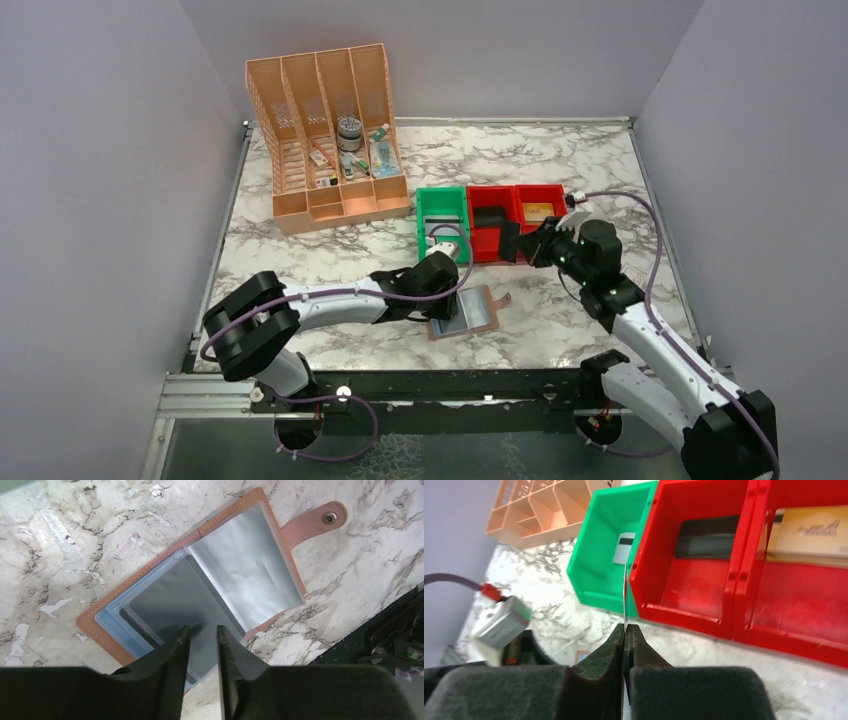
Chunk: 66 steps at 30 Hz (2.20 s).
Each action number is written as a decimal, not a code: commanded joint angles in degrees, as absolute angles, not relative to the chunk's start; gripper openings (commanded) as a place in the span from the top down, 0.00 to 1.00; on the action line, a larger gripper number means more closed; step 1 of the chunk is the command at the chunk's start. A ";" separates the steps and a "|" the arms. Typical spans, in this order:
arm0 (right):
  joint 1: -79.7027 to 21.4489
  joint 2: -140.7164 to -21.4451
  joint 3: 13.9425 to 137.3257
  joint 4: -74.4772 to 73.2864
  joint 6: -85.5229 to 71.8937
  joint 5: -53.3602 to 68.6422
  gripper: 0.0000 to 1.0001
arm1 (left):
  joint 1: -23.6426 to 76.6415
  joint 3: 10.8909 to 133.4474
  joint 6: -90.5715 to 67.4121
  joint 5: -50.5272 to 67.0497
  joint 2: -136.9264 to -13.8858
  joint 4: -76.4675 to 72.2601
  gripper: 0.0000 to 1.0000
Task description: Take the credit cards out of the card holder
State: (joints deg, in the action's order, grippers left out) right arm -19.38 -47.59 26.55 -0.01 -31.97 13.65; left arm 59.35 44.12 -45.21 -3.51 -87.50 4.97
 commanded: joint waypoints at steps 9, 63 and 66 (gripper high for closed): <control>-19.07 -64.66 26.11 33.53 -11.92 17.15 0.99 | 56.87 37.04 -43.36 -11.03 -72.11 9.51 0.34; -20.12 -97.50 49.49 15.72 55.11 16.23 0.99 | 43.95 28.20 -47.57 -12.44 -55.58 12.73 0.01; -20.17 -99.05 50.75 14.73 56.00 15.85 0.99 | 43.95 26.25 -48.93 -11.99 -53.67 10.31 0.01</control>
State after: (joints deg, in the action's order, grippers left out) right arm -19.94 -97.03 48.31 16.29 53.41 18.79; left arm 44.25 28.73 -46.11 -10.35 -56.21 12.23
